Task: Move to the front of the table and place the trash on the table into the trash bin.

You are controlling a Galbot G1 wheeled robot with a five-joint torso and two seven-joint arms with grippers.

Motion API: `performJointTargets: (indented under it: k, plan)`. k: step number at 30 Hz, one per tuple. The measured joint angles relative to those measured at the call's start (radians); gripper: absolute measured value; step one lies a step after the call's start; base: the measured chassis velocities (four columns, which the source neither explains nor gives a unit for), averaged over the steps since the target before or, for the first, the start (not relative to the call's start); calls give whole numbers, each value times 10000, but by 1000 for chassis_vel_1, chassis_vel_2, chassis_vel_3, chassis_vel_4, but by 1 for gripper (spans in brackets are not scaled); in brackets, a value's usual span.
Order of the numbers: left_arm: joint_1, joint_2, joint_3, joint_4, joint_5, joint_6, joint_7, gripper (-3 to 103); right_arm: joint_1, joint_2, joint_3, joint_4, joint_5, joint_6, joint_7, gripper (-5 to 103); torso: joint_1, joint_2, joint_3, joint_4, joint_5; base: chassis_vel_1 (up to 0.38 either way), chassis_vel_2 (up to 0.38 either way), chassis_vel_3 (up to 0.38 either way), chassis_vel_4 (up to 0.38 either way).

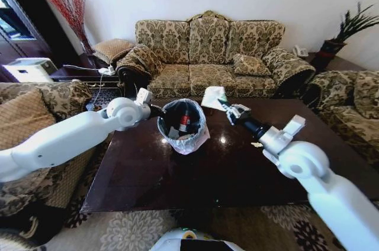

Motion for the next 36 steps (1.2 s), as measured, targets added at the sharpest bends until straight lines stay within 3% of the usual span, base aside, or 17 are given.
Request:
performJointTargets:
  k: [2, 7, 12, 17, 20, 24, 26, 28, 29, 30, 32, 34, 36]
  plan:
    - [168, -97, -183, -212, 8, 1, -124, 0, 702, -537, -615, -58, 161, -169, -20, 0, 2, 0, 1, -5, 0, 0, 0, 0, 0]
    - [587, -123, -510, -561, 102, 0, -182, 0, 1696, -968, -1668, -275, 156, -568, 40, 0, 3, 0, 2, -3, -1, 0, 0, 0, 0]
    - [738, -250, -729, -654, 129, 4, -199, 0, 1983, -1034, -2464, -311, -59, -836, 162, 0, 2, 0, 2, -1, -2, 0, 0, 0, 0]
    - [1148, -250, -1233, -889, 131, 3, -199, 0, 2078, -669, -2864, -413, -208, -898, 369, -3, 3, 0, 2, -6, 0, 0, 0, 0, 0]
    - [1350, -164, -1399, -1044, 130, 4, -194, 0, 2101, -559, -2938, -494, -216, -898, 465, 7, 2, 0, 2, -4, 0, 0, 0, 0, 0]
    - [1608, 7, -1639, -1248, 127, 10, -178, 0, 2031, -434, -2916, -567, -182, -859, 505, 27, 2, 0, 2, 0, -2, 0, 0, 0, 0]
    - [1625, 41, -1665, -1255, 126, 10, -168, 0, 1987, -423, -2864, -562, -158, -752, 462, 27, 2, 0, 1, -1, -2, 0, 0, 0, 0]
    - [1666, 88, -1724, -1245, 126, 13, -153, 0, 1889, -292, -2551, -519, -212, -21, 115, 38, 2, -1, 2, -6, 0, 0, 0, 0, 0]
    - [1666, 88, -1724, -1245, 126, 13, -153, 0, 1889, -292, -2551, -519, -212, -21, 115, 38, 2, -1, 2, -6, 0, 0, 0, 0, 0]
    - [1730, 141, -1791, -1211, 126, 14, -133, 0, 1894, -183, -2221, -402, -220, 557, 73, 44, 2, 0, 1, -6, 1, 0, 0, 0, 0]
    - [1831, 197, -1871, -1134, 168, 13, -103, 0, 1923, -95, -1913, -273, -126, 877, 367, 50, 2, 0, 1, -6, -1, 0, 0, 0, 0]
    - [2350, 439, -2370, -1046, 299, -5, -77, 0, 1728, 35, -1377, -194, 14, 1269, 1362, 60, 2, 0, 1, -5, -7, 0, 0, 0, 0]
    - [2658, 601, -2679, -1061, 330, -11, -71, 0, 1417, 96, -1011, -268, -121, 1186, 1705, 65, 2, 0, 1, 2, -4, 0, 0, 0, 0]
